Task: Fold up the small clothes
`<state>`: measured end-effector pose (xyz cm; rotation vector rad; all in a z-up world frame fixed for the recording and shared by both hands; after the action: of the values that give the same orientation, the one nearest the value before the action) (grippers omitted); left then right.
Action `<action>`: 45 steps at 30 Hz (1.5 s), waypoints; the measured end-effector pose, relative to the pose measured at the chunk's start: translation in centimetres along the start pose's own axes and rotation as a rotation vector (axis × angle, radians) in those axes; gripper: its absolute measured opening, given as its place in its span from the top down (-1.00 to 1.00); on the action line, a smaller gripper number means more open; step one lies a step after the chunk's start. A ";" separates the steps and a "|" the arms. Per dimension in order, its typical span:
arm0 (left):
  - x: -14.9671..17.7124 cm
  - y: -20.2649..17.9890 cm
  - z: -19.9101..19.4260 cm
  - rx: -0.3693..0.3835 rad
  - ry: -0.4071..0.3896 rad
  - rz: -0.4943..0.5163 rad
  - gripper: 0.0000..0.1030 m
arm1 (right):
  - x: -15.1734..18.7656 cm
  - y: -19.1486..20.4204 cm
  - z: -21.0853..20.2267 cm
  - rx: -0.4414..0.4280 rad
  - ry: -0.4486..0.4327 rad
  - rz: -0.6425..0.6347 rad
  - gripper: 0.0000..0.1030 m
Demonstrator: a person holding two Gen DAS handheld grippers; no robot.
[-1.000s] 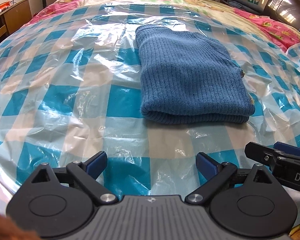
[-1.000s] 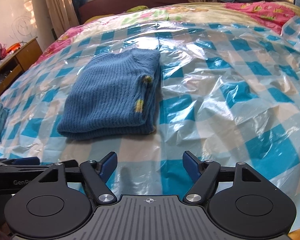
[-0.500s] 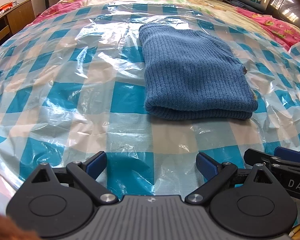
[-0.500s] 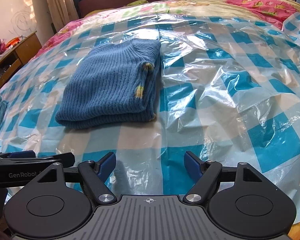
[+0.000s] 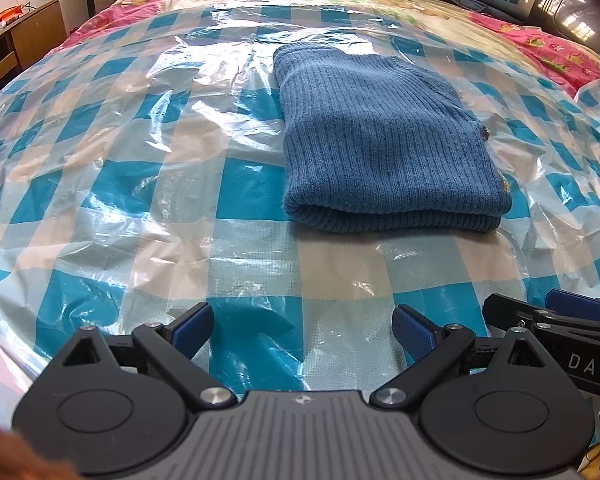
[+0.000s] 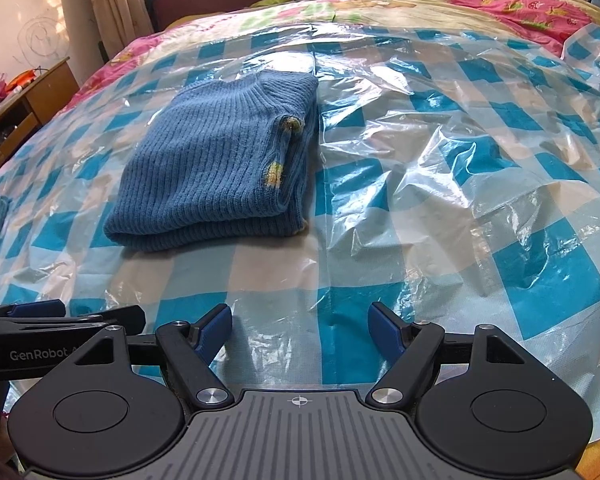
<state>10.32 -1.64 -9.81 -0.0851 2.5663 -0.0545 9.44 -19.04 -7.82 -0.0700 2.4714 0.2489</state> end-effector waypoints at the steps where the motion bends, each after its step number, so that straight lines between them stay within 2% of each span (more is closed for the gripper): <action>1: 0.0 0.0 0.0 0.001 -0.001 0.001 -0.95 | 0.0 0.0 0.0 0.001 0.000 -0.001 -0.48; 22: 0.0 0.0 -0.3 -0.006 -0.004 0.003 -1.00 | 0.2 -0.1 -0.1 0.003 0.003 -0.001 -0.48; 35: 0.0 -0.2 -0.7 0.015 -0.018 -0.004 -1.00 | 0.3 0.0 -0.1 0.006 0.004 -0.001 -0.49; 45: 0.1 0.1 -0.3 -0.006 -0.005 -0.010 -1.00 | 0.3 0.1 -0.2 0.000 0.004 -0.004 -0.49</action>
<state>10.05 -1.55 -9.64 -0.0998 2.5616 -0.0500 9.06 -19.01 -7.88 -0.0760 2.4749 0.2469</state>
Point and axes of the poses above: each gripper's, at about its wrist camera, not at the fingertips, and z roughly the way its jaws point, y to its left, x to its underside, the point moved 8 cm from there along z, roughly the way its jaws point, and after that the axes turned 1 degree about z, right-handed, at the moved point
